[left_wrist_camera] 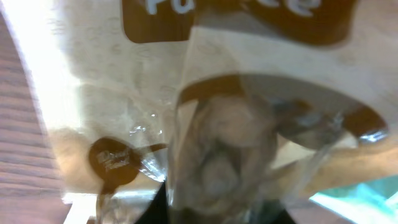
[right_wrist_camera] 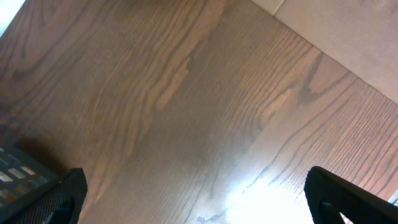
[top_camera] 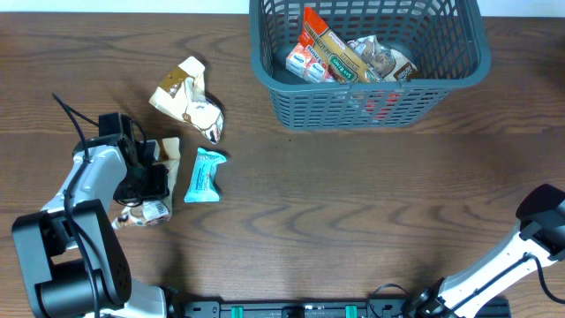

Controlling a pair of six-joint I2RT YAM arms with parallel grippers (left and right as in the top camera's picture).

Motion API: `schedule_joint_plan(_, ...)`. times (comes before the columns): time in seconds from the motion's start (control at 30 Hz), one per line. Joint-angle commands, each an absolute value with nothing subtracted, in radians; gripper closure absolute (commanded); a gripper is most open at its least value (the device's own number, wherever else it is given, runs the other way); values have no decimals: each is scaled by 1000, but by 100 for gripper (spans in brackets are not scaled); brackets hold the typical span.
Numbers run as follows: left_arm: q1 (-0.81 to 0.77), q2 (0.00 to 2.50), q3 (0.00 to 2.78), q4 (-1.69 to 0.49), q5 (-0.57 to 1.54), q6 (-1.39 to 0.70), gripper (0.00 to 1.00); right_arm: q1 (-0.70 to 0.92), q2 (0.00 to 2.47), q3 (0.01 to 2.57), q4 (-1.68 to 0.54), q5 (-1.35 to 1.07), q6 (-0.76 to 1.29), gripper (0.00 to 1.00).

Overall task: Pack container
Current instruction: 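Grasp the lower beige dried-food bag with the left gripper, then lift the beige bag toward the basket's left side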

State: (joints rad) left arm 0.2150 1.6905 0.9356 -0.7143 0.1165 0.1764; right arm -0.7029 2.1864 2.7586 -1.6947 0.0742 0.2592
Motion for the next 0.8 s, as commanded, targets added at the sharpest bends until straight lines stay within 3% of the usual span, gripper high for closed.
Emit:
schedule_joint_plan(0.0, 218, 1726, 920, -680, 76, 94, 94, -706, 2187, 2761, -1698, 70, 254, 1)
schedule_joint_plan(0.3, 218, 1664, 1059, -813, 74, 31, 94, -706, 2187, 2761, -1698, 70, 254, 1)
schedule_joint_plan(0.77, 160, 1412, 1716, -1206, 75, 91, 94, -706, 2186, 2761, -1698, 70, 254, 1)
